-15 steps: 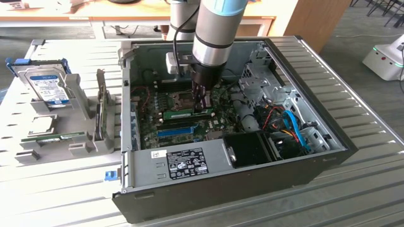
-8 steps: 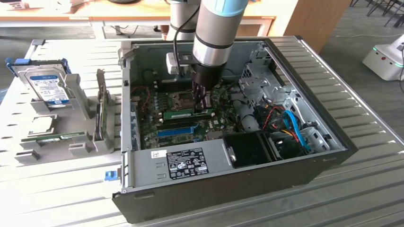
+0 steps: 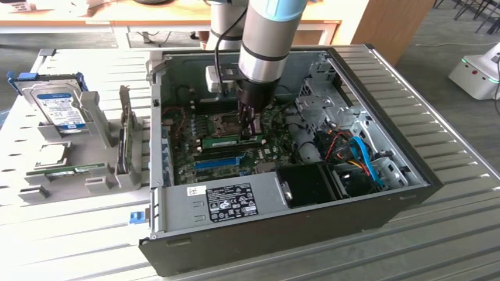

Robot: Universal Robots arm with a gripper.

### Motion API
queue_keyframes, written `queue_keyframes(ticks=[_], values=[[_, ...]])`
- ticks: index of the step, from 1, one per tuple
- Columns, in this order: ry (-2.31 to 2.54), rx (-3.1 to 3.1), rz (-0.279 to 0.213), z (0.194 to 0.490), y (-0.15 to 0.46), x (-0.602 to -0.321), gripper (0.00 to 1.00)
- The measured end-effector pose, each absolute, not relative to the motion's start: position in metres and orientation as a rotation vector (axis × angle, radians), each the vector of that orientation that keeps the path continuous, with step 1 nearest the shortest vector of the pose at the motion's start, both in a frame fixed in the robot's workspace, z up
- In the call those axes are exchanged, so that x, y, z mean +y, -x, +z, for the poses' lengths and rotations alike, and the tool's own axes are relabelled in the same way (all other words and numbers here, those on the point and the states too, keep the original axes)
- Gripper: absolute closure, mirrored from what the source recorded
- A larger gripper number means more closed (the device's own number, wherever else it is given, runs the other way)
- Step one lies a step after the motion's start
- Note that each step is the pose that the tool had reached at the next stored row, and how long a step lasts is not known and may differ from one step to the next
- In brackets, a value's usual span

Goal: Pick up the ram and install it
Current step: 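Insert the ram into the slot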

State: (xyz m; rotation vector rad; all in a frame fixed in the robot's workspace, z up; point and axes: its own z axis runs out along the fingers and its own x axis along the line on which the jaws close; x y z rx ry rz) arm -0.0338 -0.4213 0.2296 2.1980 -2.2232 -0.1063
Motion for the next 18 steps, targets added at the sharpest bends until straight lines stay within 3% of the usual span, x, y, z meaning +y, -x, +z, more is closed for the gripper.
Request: queue_keyframes(ticks=[18], values=[[-2.198, -2.223, -0.106, 0.2243, 0.0338, -0.4213, 0.88]])
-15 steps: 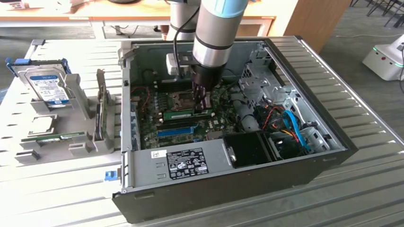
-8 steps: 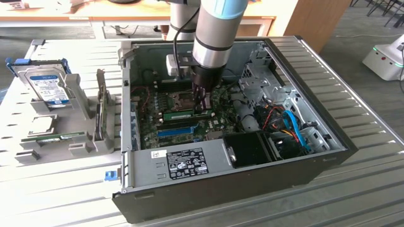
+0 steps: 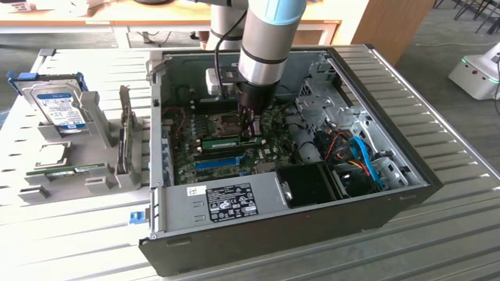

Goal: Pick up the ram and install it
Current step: 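Insert the ram into the slot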

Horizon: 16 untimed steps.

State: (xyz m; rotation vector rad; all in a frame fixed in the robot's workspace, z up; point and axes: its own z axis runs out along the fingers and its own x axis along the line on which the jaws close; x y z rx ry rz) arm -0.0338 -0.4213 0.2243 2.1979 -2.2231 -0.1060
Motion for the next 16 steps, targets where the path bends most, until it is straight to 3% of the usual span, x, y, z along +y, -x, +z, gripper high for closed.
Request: queue_keyframes(ticks=[4, 7, 16], values=[[-2.198, -2.223, -0.106, 0.2242, 0.0337, -0.4212, 0.87], [-2.198, -2.223, -0.106, 0.2242, 0.0337, -0.4213, 0.75], [-2.198, -2.223, -0.106, 0.2243, 0.0337, -0.4213, 0.75]])
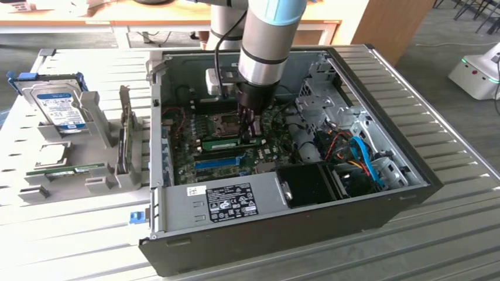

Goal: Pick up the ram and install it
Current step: 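Insert the ram into the slot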

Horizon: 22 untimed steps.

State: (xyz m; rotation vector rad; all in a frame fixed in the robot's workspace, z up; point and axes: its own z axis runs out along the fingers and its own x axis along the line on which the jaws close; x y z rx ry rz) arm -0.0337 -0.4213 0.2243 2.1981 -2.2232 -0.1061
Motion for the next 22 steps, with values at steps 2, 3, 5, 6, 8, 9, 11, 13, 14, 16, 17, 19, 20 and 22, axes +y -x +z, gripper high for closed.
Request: queue_keyframes(ticks=[2, 3, 5, 6, 8, 9, 11, 13, 14, 16, 17, 19, 20, 22], values=[[-2.198, -2.223, -0.106, 0.224, 0.034, -0.421, 0.75], [-2.198, -2.223, -0.106, 0.224, 0.034, -0.421, 0.75], [-2.198, -2.223, -0.106, 0.224, 0.034, -0.421, 0.75], [-2.198, -2.223, -0.106, 0.225, 0.034, -0.421, 0.75], [-2.198, -2.223, -0.106, 0.228, 0.034, -0.421, 0.75], [-2.198, -2.223, -0.106, 0.23, 0.034, -0.421, 0.75], [-2.198, -2.223, -0.106, 0.235, 0.034, -0.421, 0.75], [-2.198, -2.223, -0.106, 0.24, 0.034, -0.421, 0.75], [-2.198, -2.223, -0.106, 0.243, 0.034, -0.421, 0.75], [-2.198, -2.223, -0.106, 0.249, 0.034, -0.421, 0.75], [-2.198, -2.223, -0.106, 0.252, 0.034, -0.421, 0.75], [-2.198, -2.223, -0.106, 0.258, 0.034, -0.421, 0.75], [-2.198, -2.223, -0.106, 0.261, 0.034, -0.421, 0.75], [-2.198, -2.223, -0.106, 0.268, 0.034, -0.421, 0.75]])
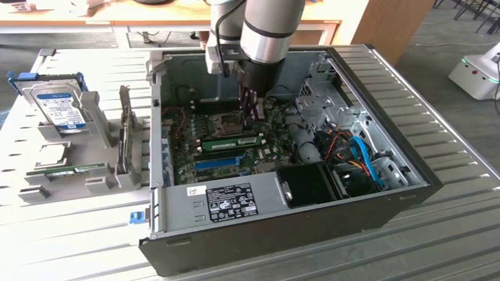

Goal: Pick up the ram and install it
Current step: 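Insert the ram into the slot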

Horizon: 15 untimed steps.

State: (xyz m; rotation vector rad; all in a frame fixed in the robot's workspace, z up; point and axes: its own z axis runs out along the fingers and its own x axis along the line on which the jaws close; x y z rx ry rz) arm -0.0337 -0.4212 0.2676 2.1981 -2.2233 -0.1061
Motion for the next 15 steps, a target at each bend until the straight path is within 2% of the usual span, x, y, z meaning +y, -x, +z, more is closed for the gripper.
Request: queue_keyframes(ticks=[15], values=[[-2.198, -2.223, -0.106, 0.311, 0.034, -0.421, 0.75]])
